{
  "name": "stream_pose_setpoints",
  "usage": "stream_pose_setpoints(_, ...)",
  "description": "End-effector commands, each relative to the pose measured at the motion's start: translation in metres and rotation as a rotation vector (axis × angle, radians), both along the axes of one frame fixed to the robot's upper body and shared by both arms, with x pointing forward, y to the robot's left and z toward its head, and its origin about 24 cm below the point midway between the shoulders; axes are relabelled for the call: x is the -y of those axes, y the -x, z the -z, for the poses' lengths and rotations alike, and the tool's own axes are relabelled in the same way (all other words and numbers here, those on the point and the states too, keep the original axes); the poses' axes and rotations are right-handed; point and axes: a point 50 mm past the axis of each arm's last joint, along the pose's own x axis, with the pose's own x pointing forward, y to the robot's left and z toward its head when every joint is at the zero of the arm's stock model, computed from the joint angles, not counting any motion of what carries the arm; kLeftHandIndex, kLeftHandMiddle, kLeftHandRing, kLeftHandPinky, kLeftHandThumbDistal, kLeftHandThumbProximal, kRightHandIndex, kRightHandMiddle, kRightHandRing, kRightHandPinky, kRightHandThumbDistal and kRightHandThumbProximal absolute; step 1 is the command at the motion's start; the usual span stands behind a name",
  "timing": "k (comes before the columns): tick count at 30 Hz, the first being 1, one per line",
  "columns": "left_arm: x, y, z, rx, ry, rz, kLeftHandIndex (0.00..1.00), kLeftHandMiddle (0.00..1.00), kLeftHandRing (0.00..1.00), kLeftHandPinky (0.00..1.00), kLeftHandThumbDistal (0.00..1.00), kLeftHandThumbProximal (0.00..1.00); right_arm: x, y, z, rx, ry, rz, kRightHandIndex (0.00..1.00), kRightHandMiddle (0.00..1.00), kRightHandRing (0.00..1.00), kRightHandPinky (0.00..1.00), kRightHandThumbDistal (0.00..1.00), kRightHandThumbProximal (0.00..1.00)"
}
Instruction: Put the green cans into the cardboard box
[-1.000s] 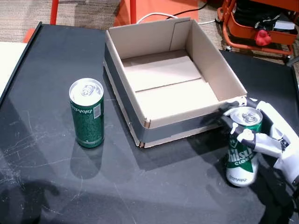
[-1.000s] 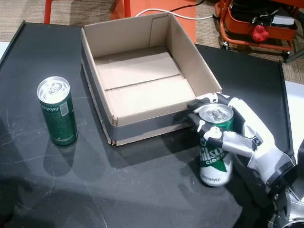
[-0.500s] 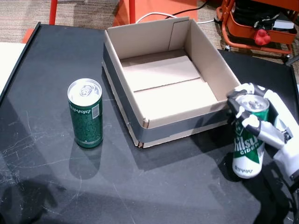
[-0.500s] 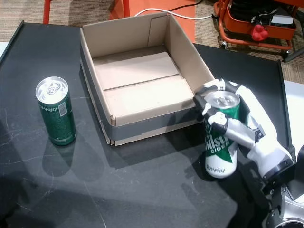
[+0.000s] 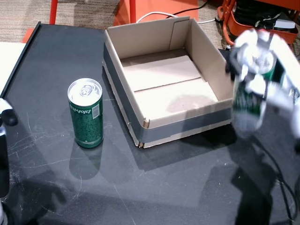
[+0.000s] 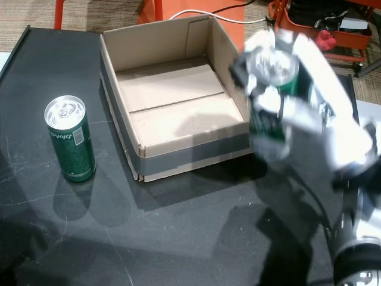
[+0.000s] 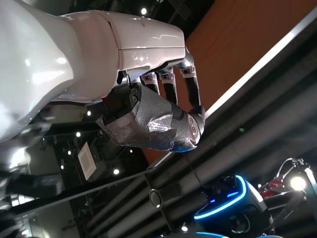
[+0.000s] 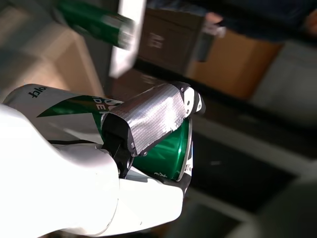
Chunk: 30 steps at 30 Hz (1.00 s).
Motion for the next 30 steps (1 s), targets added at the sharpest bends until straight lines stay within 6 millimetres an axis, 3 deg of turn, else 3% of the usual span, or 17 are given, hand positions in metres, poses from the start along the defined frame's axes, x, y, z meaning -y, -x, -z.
stream_pose_setpoints(1, 0.003, -0.002, 0.004, 0.007, 0.019, -0.008, 0.62, 0.56, 0.51, 0.67, 0.29, 0.38, -0.005, -0.001, -0.018, 0.057, -0.007, -0.023, 0.17, 0.31, 0.32, 0.28, 0.34, 0.18)
stream_pose_setpoints(4, 0.001, -0.004, 0.006, 0.01, 0.002, -0.006, 0.62, 0.57, 0.52, 0.66, 0.27, 0.37, -0.014, -0.001, -0.04, 0.142, 0.0, -0.042, 0.1, 0.22, 0.23, 0.22, 0.39, 0.19)
stream_pose_setpoints(6, 0.001, -0.005, 0.006, 0.01, -0.004, 0.003, 0.62, 0.56, 0.53, 0.66, 0.26, 0.35, -0.019, 0.0, -0.05, 0.177, 0.008, -0.037, 0.09, 0.18, 0.18, 0.17, 0.48, 0.22)
stream_pose_setpoints(7, 0.002, -0.005, 0.005, 0.012, -0.003, 0.001, 0.61, 0.56, 0.54, 0.67, 0.25, 0.37, -0.022, 0.0, -0.054, 0.186, 0.014, -0.038, 0.06, 0.15, 0.15, 0.14, 0.57, 0.25)
stream_pose_setpoints(9, 0.004, -0.005, 0.005, 0.015, 0.001, -0.002, 0.6, 0.55, 0.53, 0.67, 0.24, 0.37, -0.026, -0.001, -0.061, 0.187, 0.024, -0.047, 0.15, 0.13, 0.12, 0.12, 0.63, 0.27)
stream_pose_setpoints(11, 0.006, -0.005, 0.005, 0.014, 0.013, 0.003, 0.6, 0.55, 0.53, 0.66, 0.25, 0.36, -0.03, -0.004, -0.066, 0.182, 0.028, -0.057, 0.11, 0.13, 0.13, 0.11, 0.64, 0.26)
stream_pose_setpoints(12, 0.007, -0.005, 0.004, 0.014, 0.019, 0.002, 0.6, 0.55, 0.53, 0.66, 0.24, 0.35, -0.033, -0.008, -0.068, 0.171, 0.024, -0.061, 0.12, 0.16, 0.16, 0.13, 0.62, 0.26)
stream_pose_setpoints(14, 0.009, -0.005, 0.004, 0.015, 0.025, 0.009, 0.61, 0.56, 0.54, 0.67, 0.26, 0.32, -0.037, -0.016, -0.069, 0.156, 0.035, -0.032, 0.14, 0.18, 0.19, 0.15, 0.4, 0.07)
stream_pose_setpoints(15, 0.01, -0.005, 0.004, 0.023, 0.027, 0.007, 0.62, 0.57, 0.55, 0.69, 0.25, 0.37, -0.04, -0.022, -0.068, 0.139, 0.041, -0.017, 0.31, 0.21, 0.2, 0.16, 0.34, 0.0)
stream_pose_setpoints(16, 0.012, -0.004, 0.004, 0.025, 0.03, 0.009, 0.62, 0.57, 0.55, 0.71, 0.26, 0.39, -0.044, -0.028, -0.067, 0.114, 0.048, -0.006, 0.37, 0.23, 0.22, 0.16, 0.32, 0.0)
stream_pose_setpoints(19, 0.015, -0.004, 0.002, 0.043, 0.034, -0.018, 0.59, 0.54, 0.51, 0.7, 0.24, 0.42, -0.058, -0.045, -0.06, 0.012, 0.081, 0.001, 0.28, 0.25, 0.28, 0.18, 0.34, 0.0)
stream_pose_setpoints(20, 0.016, -0.004, 0.001, 0.054, 0.037, -0.033, 0.58, 0.53, 0.5, 0.68, 0.25, 0.42, -0.063, -0.049, -0.058, -0.023, 0.108, 0.019, 0.19, 0.24, 0.3, 0.18, 0.45, 0.12)
stream_pose_setpoints(22, 0.016, -0.005, 0.0, 0.07, 0.034, -0.041, 0.58, 0.53, 0.49, 0.66, 0.31, 0.4, -0.075, -0.057, -0.052, -0.095, 0.152, 0.056, 0.16, 0.26, 0.32, 0.19, 0.63, 0.29)
stream_pose_setpoints(25, 0.016, -0.003, -0.001, 0.064, 0.029, -0.06, 0.52, 0.47, 0.45, 0.61, 0.39, 0.38, -0.09, -0.064, -0.041, -0.2, 0.194, 0.106, 0.23, 0.38, 0.41, 0.18, 0.72, 0.35)
stream_pose_setpoints(27, 0.017, -0.002, -0.002, 0.057, 0.027, -0.074, 0.53, 0.48, 0.45, 0.62, 0.39, 0.42, -0.099, -0.066, -0.034, -0.248, 0.217, 0.131, 0.28, 0.42, 0.43, 0.17, 0.79, 0.42)
stream_pose_setpoints(28, 0.018, -0.002, -0.002, 0.062, 0.027, -0.076, 0.54, 0.5, 0.47, 0.63, 0.36, 0.43, -0.103, -0.067, -0.03, -0.264, 0.239, 0.146, 0.29, 0.41, 0.41, 0.15, 0.87, 0.48)
stream_pose_setpoints(30, 0.02, -0.002, -0.005, 0.082, 0.025, -0.061, 0.6, 0.54, 0.48, 0.65, 0.34, 0.44, -0.112, -0.067, -0.024, -0.261, 0.331, 0.202, 0.23, 0.33, 0.34, 0.12, 0.88, 0.56)
